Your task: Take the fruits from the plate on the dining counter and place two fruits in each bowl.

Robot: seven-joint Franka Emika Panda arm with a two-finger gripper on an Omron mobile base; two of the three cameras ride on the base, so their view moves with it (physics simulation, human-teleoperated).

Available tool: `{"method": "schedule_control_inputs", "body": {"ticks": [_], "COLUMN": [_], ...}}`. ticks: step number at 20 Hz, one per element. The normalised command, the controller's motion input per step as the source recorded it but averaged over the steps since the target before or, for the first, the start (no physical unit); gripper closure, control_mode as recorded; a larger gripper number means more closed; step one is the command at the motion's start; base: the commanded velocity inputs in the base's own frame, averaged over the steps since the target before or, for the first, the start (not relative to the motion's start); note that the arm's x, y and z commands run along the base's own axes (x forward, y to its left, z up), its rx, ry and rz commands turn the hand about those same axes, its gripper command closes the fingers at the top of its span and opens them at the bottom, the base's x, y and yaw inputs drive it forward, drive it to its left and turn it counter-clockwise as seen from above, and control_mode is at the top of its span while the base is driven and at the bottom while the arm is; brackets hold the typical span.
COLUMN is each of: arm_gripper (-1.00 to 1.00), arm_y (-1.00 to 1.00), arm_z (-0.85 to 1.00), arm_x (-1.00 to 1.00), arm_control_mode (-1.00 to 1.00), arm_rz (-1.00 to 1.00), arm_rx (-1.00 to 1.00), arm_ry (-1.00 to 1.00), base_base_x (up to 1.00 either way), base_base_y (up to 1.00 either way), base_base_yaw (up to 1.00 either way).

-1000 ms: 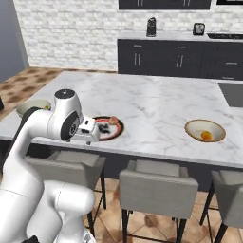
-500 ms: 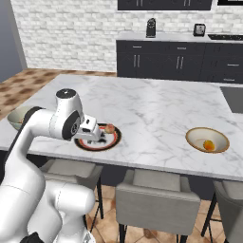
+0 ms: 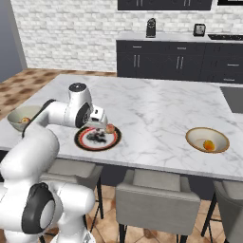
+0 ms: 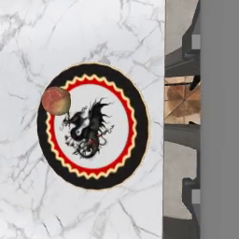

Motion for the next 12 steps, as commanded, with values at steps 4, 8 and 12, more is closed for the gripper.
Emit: {"method": "schedule_control_inputs", "body": {"ticks": [4, 8, 12], "arm_gripper": [-1.00, -1.00, -1.00], "arm_y": [-0.09, -0.14, -0.13], "arm_z": [0.00, -0.15, -0.44], "arm_x": [1.00, 0.83, 0.40], "arm_control_mode": [-1.00, -1.00, -1.00], "arm_rz": [-0.09, -0.12, -0.06], "arm_rx": [0.00, 0.00, 0.00], "arm_ry": [0.00, 0.00, 0.00], "base_base_x": [0.00, 0.00, 0.00], "base_base_y": [0.00, 0.00, 0.00], "base_base_yaw": [0.00, 0.00, 0.00]}}
